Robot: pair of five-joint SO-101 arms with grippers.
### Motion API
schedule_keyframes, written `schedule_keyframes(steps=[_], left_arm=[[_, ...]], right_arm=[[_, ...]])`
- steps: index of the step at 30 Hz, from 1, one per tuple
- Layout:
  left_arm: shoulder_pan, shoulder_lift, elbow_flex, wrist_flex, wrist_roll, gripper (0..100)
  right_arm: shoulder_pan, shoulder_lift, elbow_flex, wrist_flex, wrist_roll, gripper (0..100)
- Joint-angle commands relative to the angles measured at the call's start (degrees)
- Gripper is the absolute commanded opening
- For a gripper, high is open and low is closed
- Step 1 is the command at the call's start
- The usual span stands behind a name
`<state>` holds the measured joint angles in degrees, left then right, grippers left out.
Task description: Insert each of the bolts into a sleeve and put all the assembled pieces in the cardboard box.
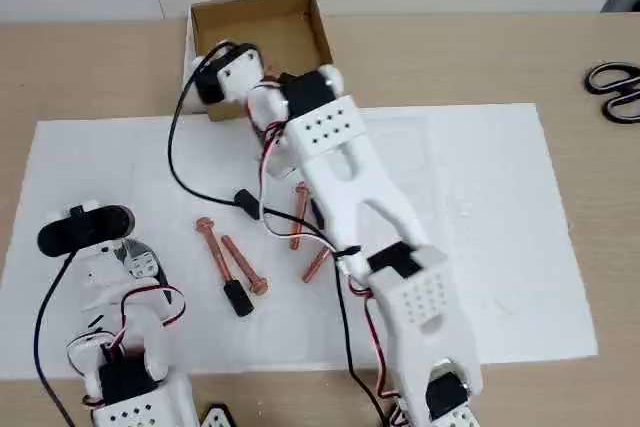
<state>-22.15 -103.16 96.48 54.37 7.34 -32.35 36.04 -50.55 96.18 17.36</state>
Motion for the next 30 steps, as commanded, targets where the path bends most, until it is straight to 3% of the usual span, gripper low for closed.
schedule_keyframes(steps=[1,12,18,25,30], left_arm=[[-0.44,-0.70,-1.10,-0.70,0.18,1],[-0.44,-0.70,-1.10,-0.44,0.18,1],[0.44,-0.70,-1.19,-0.35,0.18,1],[14.24,-0.53,-5.14,12.04,-0.09,1],[19.78,-0.53,-7.16,14.33,0.18,1]], right_arm=[[3.21,-10.33,4.66,0.75,0.18,0.4],[8.84,-32.04,18.29,0.57,-3.78,0.4],[7.52,-45.14,32.26,0.57,-3.87,0.4],[7.87,-67.47,55.30,-7.60,-3.96,0.5],[7.96,-82.24,74.20,-18.33,-3.96,0.5]])
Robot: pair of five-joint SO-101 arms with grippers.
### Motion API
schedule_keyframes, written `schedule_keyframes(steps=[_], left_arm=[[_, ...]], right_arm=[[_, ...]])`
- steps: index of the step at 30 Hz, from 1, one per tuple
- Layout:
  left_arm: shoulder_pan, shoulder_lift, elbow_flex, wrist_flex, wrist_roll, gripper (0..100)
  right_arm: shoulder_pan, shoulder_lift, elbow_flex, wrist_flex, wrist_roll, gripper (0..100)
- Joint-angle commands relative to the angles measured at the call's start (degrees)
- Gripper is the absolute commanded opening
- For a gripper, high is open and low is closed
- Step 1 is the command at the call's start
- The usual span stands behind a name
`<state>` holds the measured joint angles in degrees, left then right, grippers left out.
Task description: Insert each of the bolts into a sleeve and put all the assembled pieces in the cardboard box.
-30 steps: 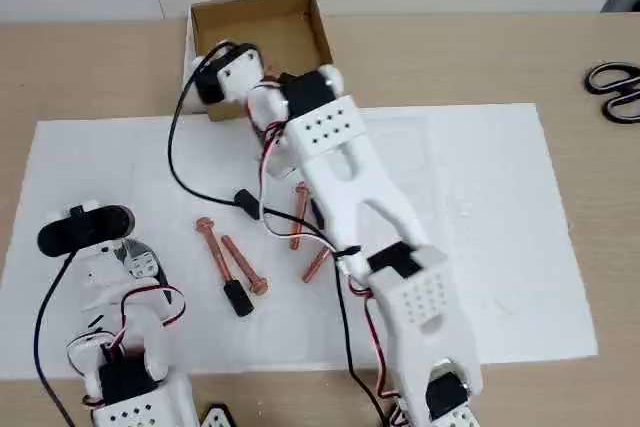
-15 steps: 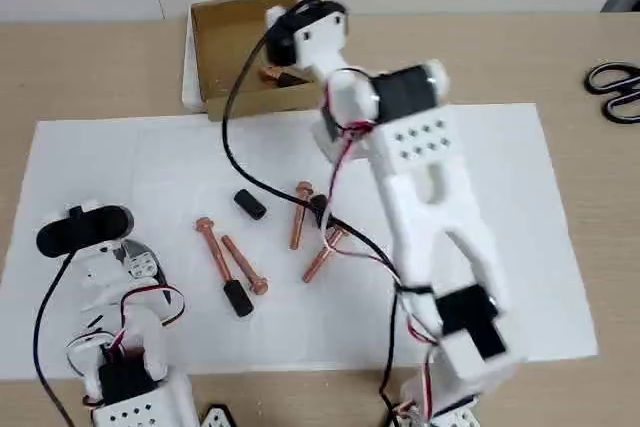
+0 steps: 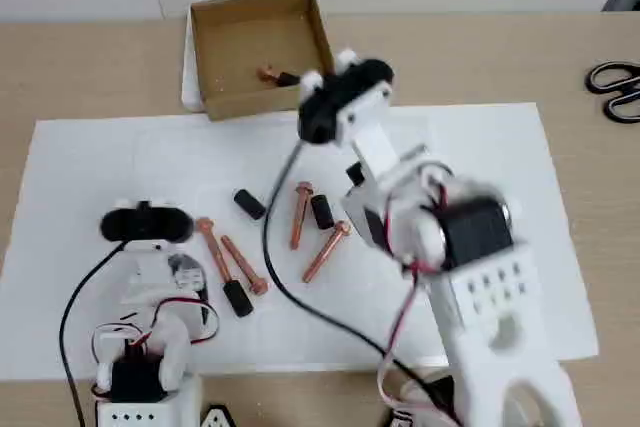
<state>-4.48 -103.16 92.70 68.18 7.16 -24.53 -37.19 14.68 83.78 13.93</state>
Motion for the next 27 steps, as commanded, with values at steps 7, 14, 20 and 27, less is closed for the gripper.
schedule_keyframes(steps=[7,14,20,27], left_arm=[[3.52,-0.35,-9.63,4.66,-0.18,1],[5.80,-0.35,-11.38,7.82,-3.60,1],[5.80,-0.26,-11.38,8.09,-3.60,1],[5.36,-0.26,-18.07,9.14,-7.30,1]], right_arm=[[1.98,-26.07,28.66,-17.54,-0.79,0.5],[11.47,-41.54,39.21,-24.57,-15.30,0.5],[12.53,-51.21,45.45,-24.48,-16.88,0.4],[12.53,-64.04,52.92,-24.57,-16.88,0.4]])
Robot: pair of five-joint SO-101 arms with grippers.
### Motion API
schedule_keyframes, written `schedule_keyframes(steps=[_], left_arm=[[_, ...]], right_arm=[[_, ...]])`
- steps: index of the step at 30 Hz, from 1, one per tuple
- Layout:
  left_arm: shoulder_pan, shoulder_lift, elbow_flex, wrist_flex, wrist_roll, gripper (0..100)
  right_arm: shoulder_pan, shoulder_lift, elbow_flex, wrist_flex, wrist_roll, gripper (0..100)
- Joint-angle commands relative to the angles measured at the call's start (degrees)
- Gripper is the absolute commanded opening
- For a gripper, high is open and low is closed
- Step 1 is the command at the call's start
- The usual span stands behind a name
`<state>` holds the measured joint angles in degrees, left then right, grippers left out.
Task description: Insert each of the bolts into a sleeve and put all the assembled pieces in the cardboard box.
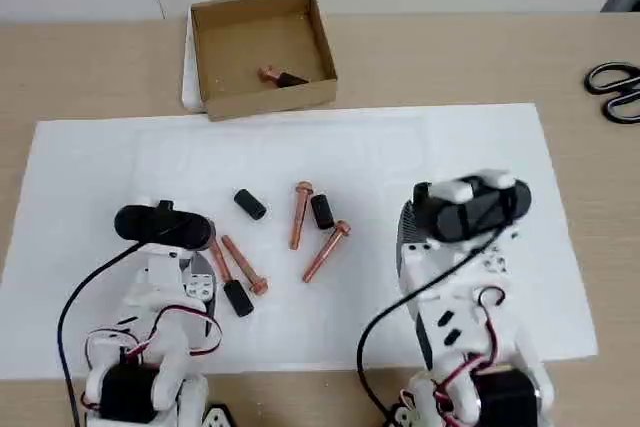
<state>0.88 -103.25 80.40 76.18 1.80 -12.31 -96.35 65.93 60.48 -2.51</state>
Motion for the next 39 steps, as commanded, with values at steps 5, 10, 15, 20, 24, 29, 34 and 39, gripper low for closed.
schedule_keyframes(steps=[5,10,15,20,24,29,34,39], left_arm=[[0.00,6.24,-12.79,3.16,-2.99,1],[0.00,22.86,-21.23,1.58,-2.73,1],[0.44,40.35,-33.10,1.76,-2.64,1],[0.70,57.05,-43.21,1.41,1.05,1],[5.63,70.24,-50.07,1.76,4.66,1],[15.30,85.01,-56.22,1.93,9.05,1],[19.87,97.05,-63.16,1.93,18.29,1],[20.84,106.90,-69.85,1.93,19.87,1]], right_arm=[[0.31,-7.34,4.84,-1.36,-0.44,0.4],[0.31,-7.08,5.27,-1.01,-0.44,0.4],[0.40,-7.08,5.89,-1.01,-0.44,0.4],[1.54,-7.08,7.12,-1.27,-0.35,0.4],[5.93,-7.08,7.21,-1.36,-0.35,0.4],[9.89,-7.08,7.21,-1.01,-0.35,0.4],[9.98,-7.08,7.65,-0.92,-0.35,0.4],[10.24,-7.08,7.82,0.84,-0.35,0.4]])
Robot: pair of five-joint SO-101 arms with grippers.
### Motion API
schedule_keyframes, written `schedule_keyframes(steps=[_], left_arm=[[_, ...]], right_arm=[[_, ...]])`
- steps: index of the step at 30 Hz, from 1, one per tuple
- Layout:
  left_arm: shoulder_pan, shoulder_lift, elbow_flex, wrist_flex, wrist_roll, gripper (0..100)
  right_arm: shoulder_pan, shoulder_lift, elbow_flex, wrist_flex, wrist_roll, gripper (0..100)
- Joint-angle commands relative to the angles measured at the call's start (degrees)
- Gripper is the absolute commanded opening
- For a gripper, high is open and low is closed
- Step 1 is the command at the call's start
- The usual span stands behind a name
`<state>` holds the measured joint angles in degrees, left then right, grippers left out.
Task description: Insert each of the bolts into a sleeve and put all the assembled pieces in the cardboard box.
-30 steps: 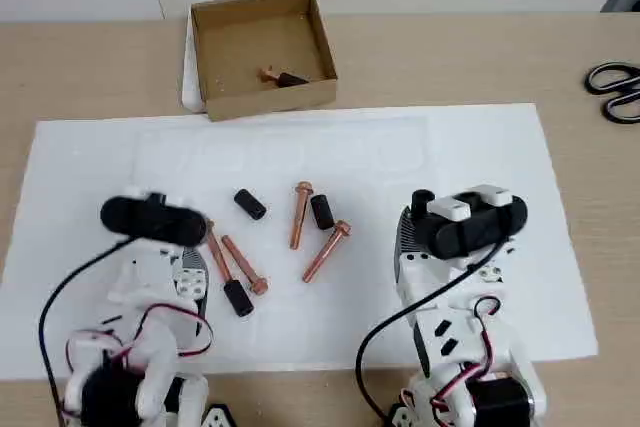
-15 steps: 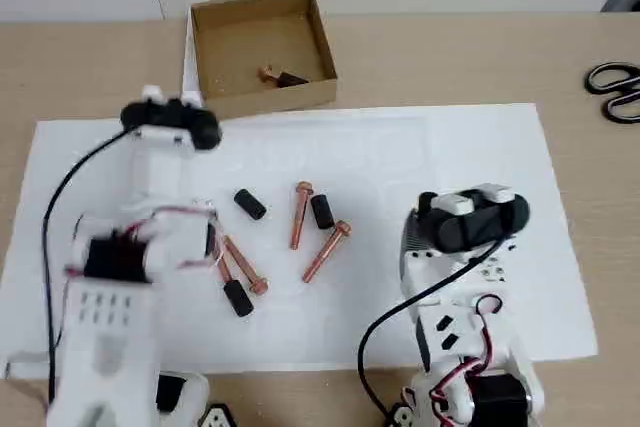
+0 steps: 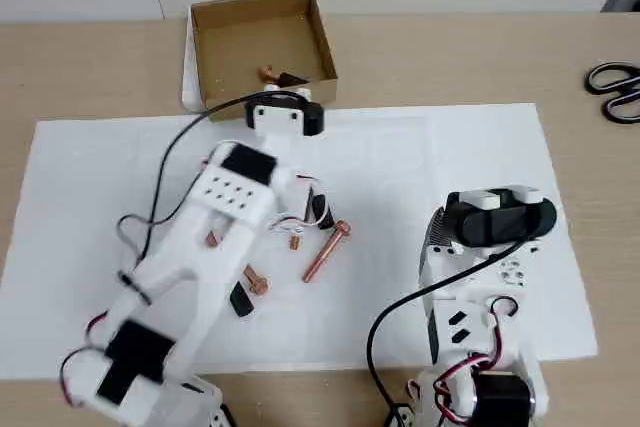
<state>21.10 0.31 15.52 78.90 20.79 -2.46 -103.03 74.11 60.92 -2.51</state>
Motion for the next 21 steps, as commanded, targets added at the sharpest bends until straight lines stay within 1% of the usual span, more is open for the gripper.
schedule_keyframes(steps=[1,4,6,10,15,17,21], left_arm=[[0.62,5.10,-6.11,-0.79,0.88,1],[0.70,9.67,-10.77,1.05,1.05,1],[0.70,12.84,-14.81,4.04,1.05,1],[0.70,17.93,-24.31,9.85,0.97,1],[0.70,23.21,-32.48,11.43,0.88,1],[0.79,24.70,-34.07,12.57,0.88,4],[1.23,27.52,-36.53,17.32,0.97,12]], right_arm=[[0.48,-0.40,-0.35,0.66,-0.35,0.4],[0.57,-0.40,-0.35,0.66,-0.35,0.4],[1.45,-0.40,-0.35,0.66,-0.35,0.4],[6.11,-0.40,-0.35,0.57,-0.35,0.4],[9.27,-0.40,-0.35,0.57,-0.35,0.4],[9.36,-0.40,-0.35,0.48,-0.35,0.4],[9.27,-0.40,-0.35,0.22,-0.35,0.4]])
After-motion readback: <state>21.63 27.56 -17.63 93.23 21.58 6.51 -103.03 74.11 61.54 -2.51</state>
